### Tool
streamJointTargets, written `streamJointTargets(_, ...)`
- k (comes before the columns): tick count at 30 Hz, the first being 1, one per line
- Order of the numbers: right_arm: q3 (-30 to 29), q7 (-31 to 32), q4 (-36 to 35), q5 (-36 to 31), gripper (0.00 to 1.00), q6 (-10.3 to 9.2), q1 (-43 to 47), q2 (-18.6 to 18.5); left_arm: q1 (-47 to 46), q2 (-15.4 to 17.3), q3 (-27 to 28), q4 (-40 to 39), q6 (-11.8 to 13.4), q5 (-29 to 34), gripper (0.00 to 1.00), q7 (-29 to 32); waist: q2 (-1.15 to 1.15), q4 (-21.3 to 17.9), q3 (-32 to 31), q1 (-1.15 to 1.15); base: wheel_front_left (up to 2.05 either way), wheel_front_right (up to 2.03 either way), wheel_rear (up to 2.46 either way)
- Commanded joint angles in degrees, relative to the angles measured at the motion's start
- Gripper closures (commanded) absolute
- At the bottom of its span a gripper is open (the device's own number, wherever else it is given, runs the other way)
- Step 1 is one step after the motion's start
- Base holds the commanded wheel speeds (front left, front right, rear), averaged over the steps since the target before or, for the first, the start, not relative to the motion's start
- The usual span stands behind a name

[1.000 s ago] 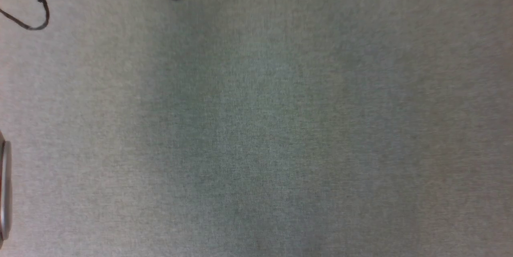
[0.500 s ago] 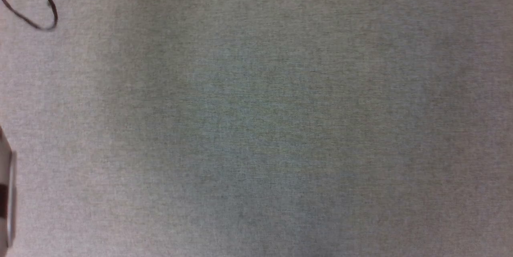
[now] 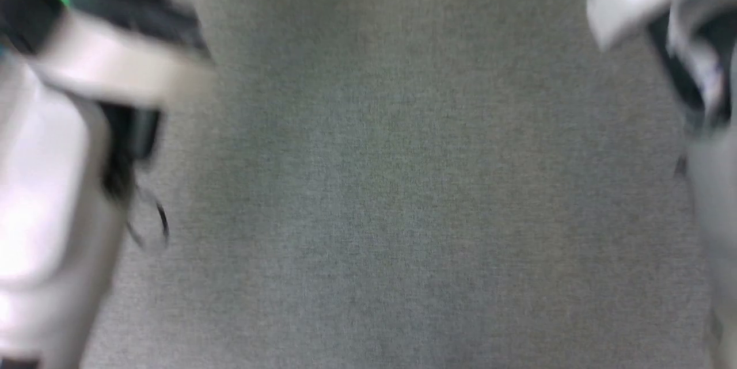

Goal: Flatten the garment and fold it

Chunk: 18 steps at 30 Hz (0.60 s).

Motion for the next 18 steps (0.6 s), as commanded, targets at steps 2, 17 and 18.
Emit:
streamJointTargets(2,-1.68,1.37,-5.17,0.17,1.00,-0.04,6.71,0.61,5.94,0.30,-0.57,-3.26,1.79,-0.23,1.00,0.32,0.00,-0.39,-4.55,0.01,0.00,0.00,0.00)
streamJointTargets(17,-10.85,3.38,-23.16,-1.22,1.00,-0.04,42.14,8.06,33.52,1.05,-6.51,-15.12,10.47,0.14,1.00,4.39,0.00,-1.08,-14.57,0.01,0.00,0.00,0.00)
streamJointTargets(18,-11.39,3.31,-23.41,-1.10,1.00,-0.04,43.79,8.40,34.72,1.06,-6.60,-15.31,10.97,0.09,1.00,4.35,0.00,-1.15,-14.93,0.01,0.00,0.00,0.00)
